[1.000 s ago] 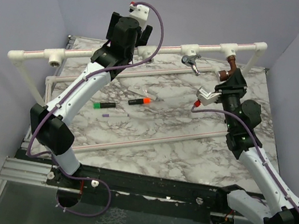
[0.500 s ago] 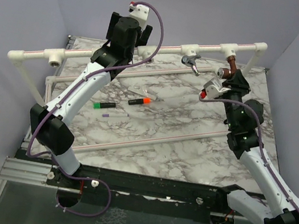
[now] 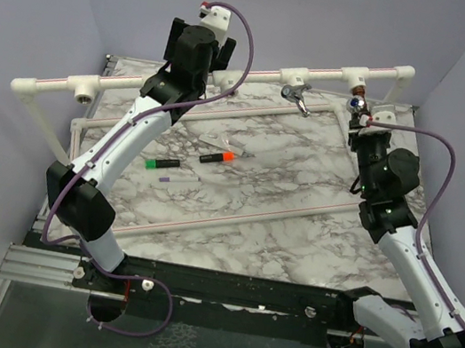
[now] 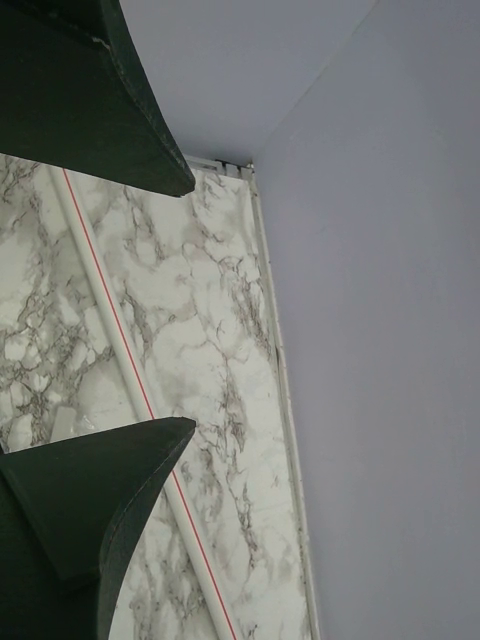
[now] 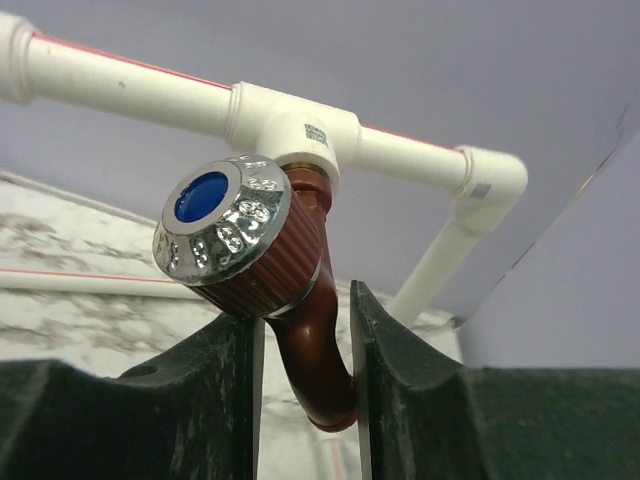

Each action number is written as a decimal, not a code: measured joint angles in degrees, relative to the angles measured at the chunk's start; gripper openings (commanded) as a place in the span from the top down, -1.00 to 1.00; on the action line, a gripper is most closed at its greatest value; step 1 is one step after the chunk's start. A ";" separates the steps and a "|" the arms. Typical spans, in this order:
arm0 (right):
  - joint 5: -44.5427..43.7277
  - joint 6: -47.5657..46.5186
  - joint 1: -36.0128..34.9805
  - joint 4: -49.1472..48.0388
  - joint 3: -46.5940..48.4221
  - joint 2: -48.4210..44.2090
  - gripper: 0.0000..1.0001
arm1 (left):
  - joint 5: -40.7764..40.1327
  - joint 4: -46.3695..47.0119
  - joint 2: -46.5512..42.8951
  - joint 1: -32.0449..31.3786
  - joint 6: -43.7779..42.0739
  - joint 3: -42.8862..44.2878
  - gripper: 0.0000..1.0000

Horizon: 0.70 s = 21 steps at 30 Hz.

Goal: Install the water faucets

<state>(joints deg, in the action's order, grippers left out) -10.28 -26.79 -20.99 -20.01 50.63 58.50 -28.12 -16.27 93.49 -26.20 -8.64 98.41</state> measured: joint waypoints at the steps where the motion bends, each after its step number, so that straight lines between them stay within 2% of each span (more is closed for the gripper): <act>1: -0.42 2.91 0.04 0.20 0.20 0.00 0.99 | 0.00 0.07 0.00 0.04 -0.02 0.00 -0.86; 14: -7.69 35.98 0.11 1.27 1.03 -0.31 0.99 | 0.04 0.28 0.00 0.20 -0.28 0.00 -0.86; 21: -12.24 57.90 0.13 3.96 0.83 -1.70 0.99 | 0.46 0.07 -0.07 0.20 -0.22 0.00 -0.86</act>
<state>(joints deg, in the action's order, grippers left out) -22.52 31.11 -20.86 -16.05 51.46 56.80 -27.66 -16.21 93.43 -26.00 -8.86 98.41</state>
